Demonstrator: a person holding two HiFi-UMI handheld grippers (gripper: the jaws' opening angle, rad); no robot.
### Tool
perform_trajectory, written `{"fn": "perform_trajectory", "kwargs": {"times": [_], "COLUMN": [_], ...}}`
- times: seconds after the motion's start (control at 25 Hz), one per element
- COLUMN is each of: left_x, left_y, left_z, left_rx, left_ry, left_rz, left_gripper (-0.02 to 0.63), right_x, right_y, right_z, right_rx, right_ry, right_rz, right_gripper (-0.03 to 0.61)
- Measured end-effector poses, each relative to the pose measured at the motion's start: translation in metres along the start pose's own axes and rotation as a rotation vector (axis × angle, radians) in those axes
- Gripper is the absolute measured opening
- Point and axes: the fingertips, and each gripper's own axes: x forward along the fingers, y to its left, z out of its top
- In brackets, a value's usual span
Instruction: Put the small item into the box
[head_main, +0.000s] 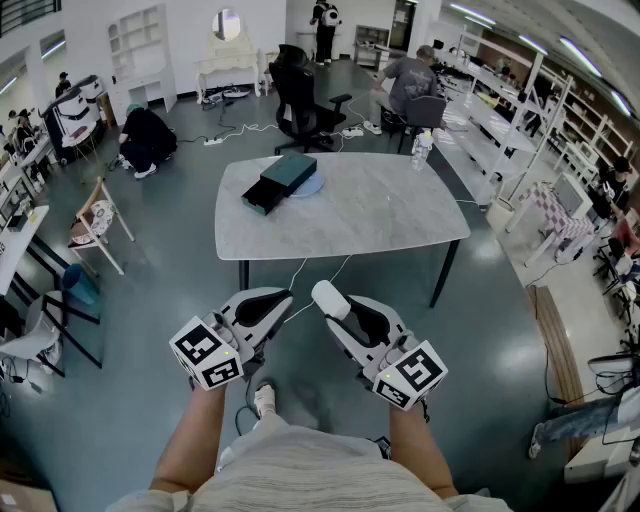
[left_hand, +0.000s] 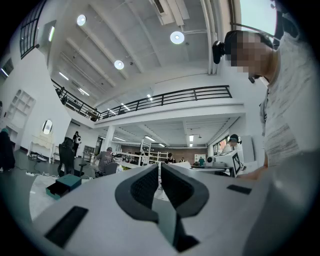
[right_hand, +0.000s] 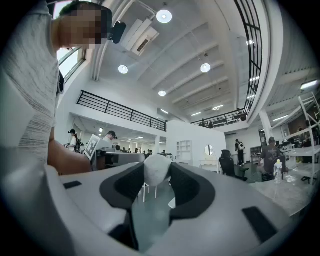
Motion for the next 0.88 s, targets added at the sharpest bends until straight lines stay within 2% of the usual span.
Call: {"fn": "perform_trajectory", "kwargs": {"times": [0.44,0.72,0.88], "left_x": [0.002,0.000,-0.001], "left_y": [0.003,0.006,0.012], "left_z": [-0.004,-0.005,-0.009], "left_rx": [-0.001,0.007,-0.014], "left_ry": [0.002,0.011,0.013], "left_rz": [0.001,-0.010,0.000], "left_gripper": [0.031,0.031,0.031], "right_x": [0.006,0.006,0.012], "right_y": [-0.003,-0.004,-0.005], "right_z": [-0.003,0.000,-0.002], "right_rx": [-0.013,0.023,0.024], "right_ry": [0.006,-0.030,-0.025], "right_rz": [0.017,0.020,0.020], "right_gripper": [0.181,0.184,0.184]}}
